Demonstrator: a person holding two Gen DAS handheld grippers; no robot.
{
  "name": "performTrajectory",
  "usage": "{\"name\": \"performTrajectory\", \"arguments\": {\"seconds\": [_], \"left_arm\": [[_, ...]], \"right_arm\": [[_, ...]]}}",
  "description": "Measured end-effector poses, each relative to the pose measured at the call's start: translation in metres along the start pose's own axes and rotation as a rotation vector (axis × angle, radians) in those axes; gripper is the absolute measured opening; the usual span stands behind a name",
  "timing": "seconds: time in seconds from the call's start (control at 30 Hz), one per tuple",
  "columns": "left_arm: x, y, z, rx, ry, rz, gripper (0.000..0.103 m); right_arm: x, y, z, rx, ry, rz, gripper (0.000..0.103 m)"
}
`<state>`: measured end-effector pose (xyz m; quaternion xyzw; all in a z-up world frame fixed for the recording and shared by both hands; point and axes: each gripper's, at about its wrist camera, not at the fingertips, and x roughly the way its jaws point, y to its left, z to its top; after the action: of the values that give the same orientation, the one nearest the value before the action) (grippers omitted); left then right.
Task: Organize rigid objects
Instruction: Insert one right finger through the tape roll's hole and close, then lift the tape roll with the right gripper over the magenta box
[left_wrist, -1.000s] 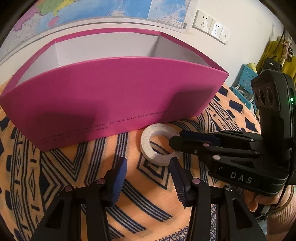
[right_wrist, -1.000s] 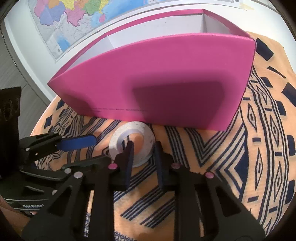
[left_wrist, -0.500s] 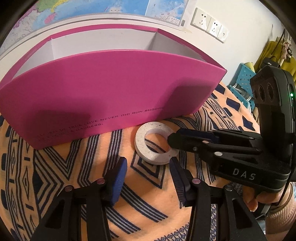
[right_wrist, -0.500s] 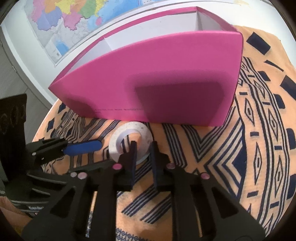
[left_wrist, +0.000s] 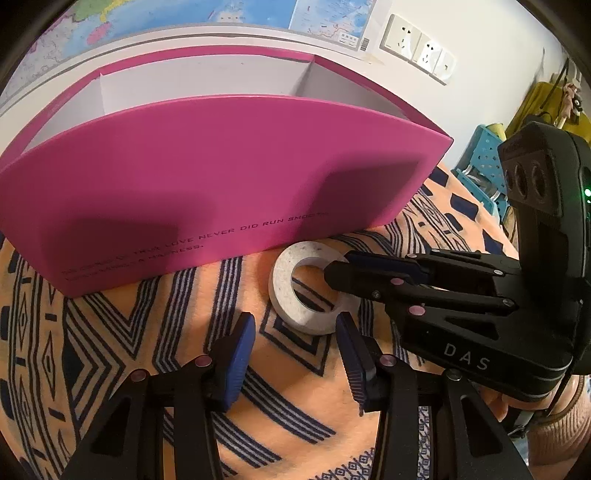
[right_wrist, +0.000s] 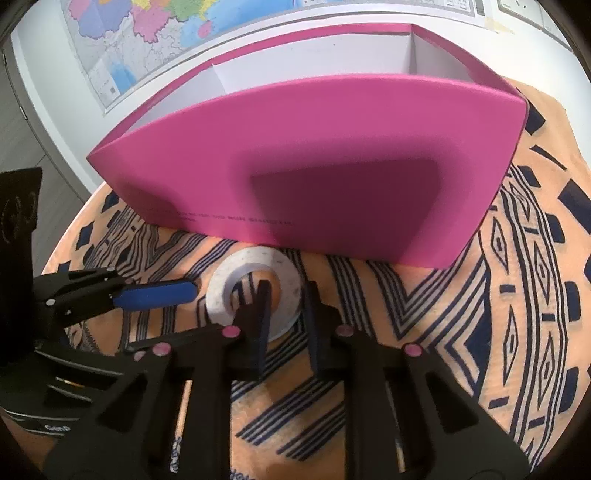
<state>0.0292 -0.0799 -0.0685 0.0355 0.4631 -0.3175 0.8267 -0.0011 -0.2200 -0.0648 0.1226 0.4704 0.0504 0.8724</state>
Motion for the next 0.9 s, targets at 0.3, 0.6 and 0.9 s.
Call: {"name": "performTrajectory", "arguments": {"seconds": [0.3, 0.6, 0.9], "left_arm": [[-0.005, 0.003, -0.001, -0.025, 0.012, -0.104, 0.045], [-0.024, -0.012, 0.000, 0.010, -0.020, -0.113, 0.037], [-0.062, -0.032, 0.019, 0.074, -0.121, -0.109, 0.037]], "right_arm": [[-0.015, 0.006, -0.008, 0.001, -0.032, 0.033, 0.016], [-0.032, 0.008, -0.012, 0.005, -0.072, 0.048, 0.015], [-0.072, 0.016, 0.000, -0.022, -0.163, 0.042, 0.015]]}}
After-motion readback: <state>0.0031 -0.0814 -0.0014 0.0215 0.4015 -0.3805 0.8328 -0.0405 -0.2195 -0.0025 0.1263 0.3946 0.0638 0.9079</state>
